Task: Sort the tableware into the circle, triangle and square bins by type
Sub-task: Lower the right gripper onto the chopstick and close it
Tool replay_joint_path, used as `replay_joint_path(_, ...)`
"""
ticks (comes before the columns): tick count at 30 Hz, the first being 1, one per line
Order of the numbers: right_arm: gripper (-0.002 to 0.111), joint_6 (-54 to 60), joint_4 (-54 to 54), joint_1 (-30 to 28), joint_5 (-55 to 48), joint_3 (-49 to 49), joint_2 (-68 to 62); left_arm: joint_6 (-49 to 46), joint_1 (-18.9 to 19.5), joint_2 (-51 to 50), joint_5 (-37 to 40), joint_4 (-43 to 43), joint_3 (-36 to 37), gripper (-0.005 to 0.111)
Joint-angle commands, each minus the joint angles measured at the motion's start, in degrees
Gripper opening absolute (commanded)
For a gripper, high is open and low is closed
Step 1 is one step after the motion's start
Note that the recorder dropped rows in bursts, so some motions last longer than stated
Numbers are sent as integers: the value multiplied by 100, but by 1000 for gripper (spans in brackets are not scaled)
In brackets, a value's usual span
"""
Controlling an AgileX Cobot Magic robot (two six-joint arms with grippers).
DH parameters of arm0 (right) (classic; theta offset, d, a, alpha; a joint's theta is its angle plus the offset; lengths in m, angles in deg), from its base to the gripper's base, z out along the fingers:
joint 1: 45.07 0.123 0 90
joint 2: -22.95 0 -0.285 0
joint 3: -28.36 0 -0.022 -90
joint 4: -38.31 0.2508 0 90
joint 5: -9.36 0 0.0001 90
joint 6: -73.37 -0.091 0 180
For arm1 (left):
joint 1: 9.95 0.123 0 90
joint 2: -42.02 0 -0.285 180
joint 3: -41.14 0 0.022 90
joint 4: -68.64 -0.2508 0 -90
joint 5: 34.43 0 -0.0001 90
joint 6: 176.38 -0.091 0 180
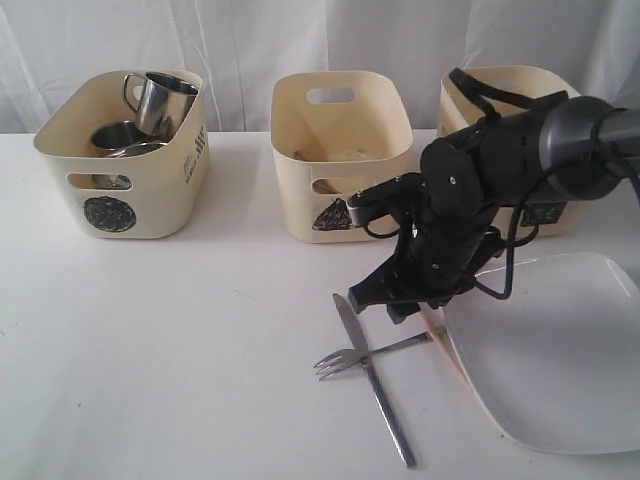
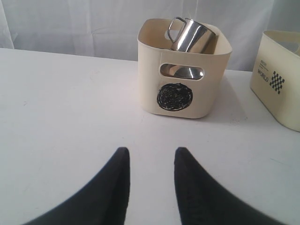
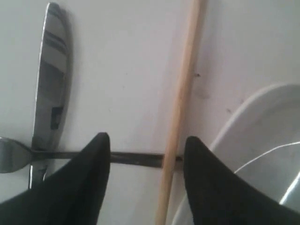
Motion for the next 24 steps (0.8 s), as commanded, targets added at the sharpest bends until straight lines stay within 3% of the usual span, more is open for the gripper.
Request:
replay_joint_path(1,47,-181,-35,-59,115,9,-129,46,12,30,0,27,25,38)
replay_joint_path(24,47,-170,-71,-184,110,211,-367,46,12,30,0,27,25,38)
